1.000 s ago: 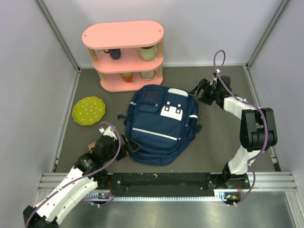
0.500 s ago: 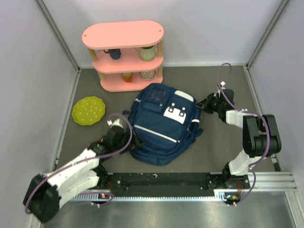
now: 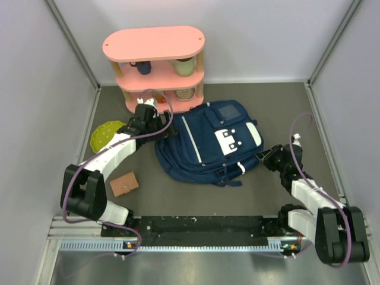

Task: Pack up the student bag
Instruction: Adjust the student bag at the center of the board.

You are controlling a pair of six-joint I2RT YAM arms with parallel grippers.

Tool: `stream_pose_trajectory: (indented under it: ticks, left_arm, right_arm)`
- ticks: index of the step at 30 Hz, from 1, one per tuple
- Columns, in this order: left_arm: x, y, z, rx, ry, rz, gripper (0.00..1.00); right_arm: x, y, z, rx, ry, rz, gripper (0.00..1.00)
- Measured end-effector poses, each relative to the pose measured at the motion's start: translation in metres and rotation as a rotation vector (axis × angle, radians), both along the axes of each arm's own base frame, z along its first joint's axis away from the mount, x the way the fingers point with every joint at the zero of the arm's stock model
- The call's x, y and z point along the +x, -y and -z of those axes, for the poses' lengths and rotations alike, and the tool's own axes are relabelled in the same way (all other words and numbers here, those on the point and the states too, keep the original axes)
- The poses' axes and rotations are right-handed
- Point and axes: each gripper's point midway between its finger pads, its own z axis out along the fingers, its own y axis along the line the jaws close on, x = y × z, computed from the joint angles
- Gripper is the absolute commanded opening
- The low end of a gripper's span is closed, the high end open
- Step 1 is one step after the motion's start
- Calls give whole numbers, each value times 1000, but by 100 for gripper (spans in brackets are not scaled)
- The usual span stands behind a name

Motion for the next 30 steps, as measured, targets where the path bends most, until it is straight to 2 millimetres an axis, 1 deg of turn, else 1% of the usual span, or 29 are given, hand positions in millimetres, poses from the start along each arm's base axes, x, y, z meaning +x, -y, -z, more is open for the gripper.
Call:
stream_pose_trajectory:
  ticks: [1,3,4,5,8,10,12,15,16,17,19,21,22,25,28,30]
  left_arm:
    - [7,1,-8,-1,27,1,99]
    - [13,3,-21,-13,73,6,99]
    - [12,4,-24,-20,80,13,99]
    - [10,5,-27,-24,85,18,99]
    - [4,1,-31,-7,93,16,99]
    - [-4,-7,-34,17,96,1,99]
    - [-12,-13,-39,29,107,0,99]
    - [-28,-16,-51,21,143,5,99]
    - [-37,-16,-54,16,151,5,99]
    - [-45,-13,-58,6,159,9,99]
    - [-61,0,-64,-9,173,25,99]
    - [-77,17,-67,-32,175,42,99]
    - [-88,30,-66,-52,169,52,99]
    - [-112,54,-59,-104,122,45,97]
    - [-127,64,-47,-116,78,-13,96]
    - [-136,71,-37,-107,47,-64,96]
  right_arm:
    - [-5,-2,-2,2,-2,-10,16]
    - [-15,-6,-7,4,-4,-38,27]
    - [-21,-10,-10,10,-2,-61,33]
    - [-25,-14,-15,13,6,-84,42]
    - [-41,-21,-23,4,8,-147,57]
    - [-47,-22,-30,-7,10,-158,58]
    - [-50,-19,-41,-24,39,-155,59]
    - [-47,-13,-61,-48,85,-128,59]
    - [-44,-11,-67,-58,100,-117,59]
    - [-40,-9,-76,-74,119,-107,60]
    - [-32,-5,-87,-99,134,-98,60]
    - [-21,-3,-97,-129,132,-97,60]
    - [-14,-3,-102,-141,125,-101,59]
    - [5,-3,-113,-167,104,-112,59]
    - [15,-6,-123,-190,113,-116,59]
    - [17,-13,-131,-202,128,-129,59]
